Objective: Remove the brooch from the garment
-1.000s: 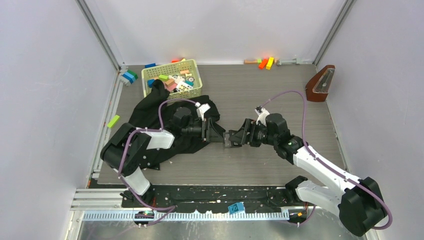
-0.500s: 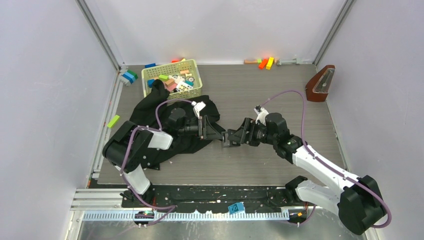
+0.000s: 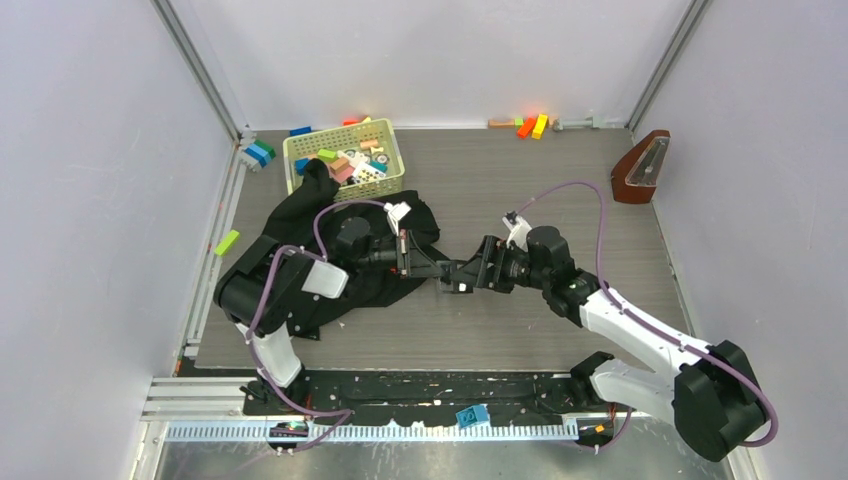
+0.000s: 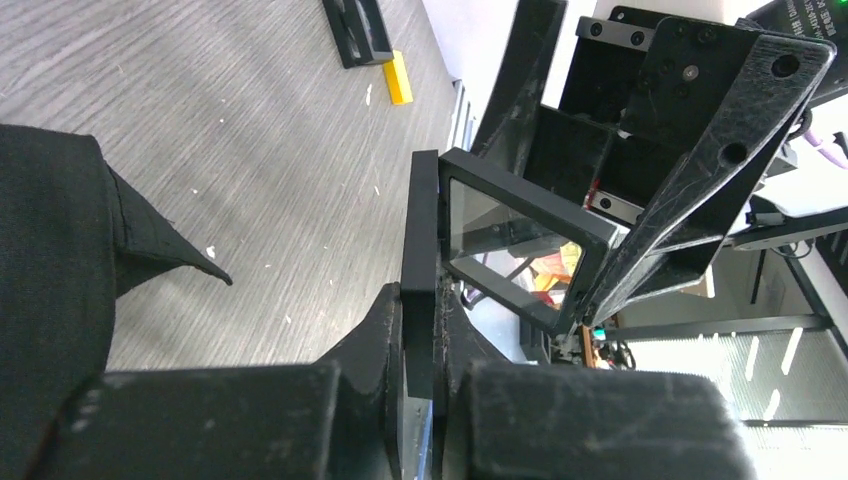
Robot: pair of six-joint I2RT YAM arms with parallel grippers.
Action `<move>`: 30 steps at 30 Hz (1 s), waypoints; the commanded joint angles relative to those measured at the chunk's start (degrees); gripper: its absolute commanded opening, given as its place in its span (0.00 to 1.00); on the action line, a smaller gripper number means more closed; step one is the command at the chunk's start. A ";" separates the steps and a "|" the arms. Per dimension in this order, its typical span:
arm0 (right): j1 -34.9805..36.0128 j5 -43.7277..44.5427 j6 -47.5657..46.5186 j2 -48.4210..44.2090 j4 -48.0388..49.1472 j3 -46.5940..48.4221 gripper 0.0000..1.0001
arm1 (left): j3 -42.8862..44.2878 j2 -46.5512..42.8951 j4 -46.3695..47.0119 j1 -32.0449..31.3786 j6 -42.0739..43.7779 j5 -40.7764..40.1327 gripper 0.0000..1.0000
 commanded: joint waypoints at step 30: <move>1.49 7.11 -7.88 2.04 -15.10 7.38 0.73 | 4.29 -7.74 -26.87 0.05 18.17 -6.82 0.00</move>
